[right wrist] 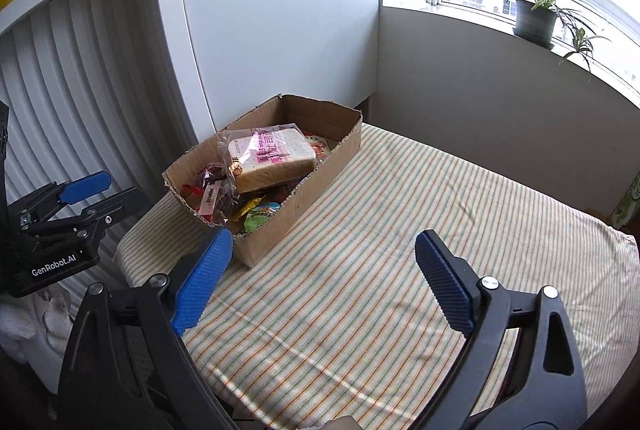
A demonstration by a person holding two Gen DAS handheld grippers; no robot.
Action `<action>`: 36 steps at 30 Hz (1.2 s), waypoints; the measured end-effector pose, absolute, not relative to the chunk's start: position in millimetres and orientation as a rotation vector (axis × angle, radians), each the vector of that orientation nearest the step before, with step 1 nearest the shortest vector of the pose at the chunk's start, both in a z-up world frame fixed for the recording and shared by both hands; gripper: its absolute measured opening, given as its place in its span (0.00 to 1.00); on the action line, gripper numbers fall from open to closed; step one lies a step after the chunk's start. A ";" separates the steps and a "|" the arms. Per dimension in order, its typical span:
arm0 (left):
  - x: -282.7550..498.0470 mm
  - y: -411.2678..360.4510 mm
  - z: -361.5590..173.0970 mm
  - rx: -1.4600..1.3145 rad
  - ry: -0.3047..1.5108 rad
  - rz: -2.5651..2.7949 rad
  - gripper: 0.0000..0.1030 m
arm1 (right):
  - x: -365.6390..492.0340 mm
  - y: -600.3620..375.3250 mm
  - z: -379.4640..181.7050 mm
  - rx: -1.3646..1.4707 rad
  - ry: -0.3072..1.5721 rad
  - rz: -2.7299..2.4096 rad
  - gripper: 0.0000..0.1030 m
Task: Organize snacks
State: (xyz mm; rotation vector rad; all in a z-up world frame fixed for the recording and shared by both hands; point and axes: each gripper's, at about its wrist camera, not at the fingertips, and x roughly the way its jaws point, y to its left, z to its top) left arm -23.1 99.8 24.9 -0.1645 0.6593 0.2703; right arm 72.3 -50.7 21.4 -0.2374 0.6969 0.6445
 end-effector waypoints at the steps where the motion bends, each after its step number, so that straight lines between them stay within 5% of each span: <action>1: -25.7 99.0 23.9 -0.168 0.657 0.272 0.69 | 71.2 -52.9 20.5 -0.238 0.695 0.633 0.92; 36: -34.3 87.1 21.8 -0.162 0.665 0.292 0.76 | 57.5 -66.5 18.2 -0.271 0.670 0.588 0.92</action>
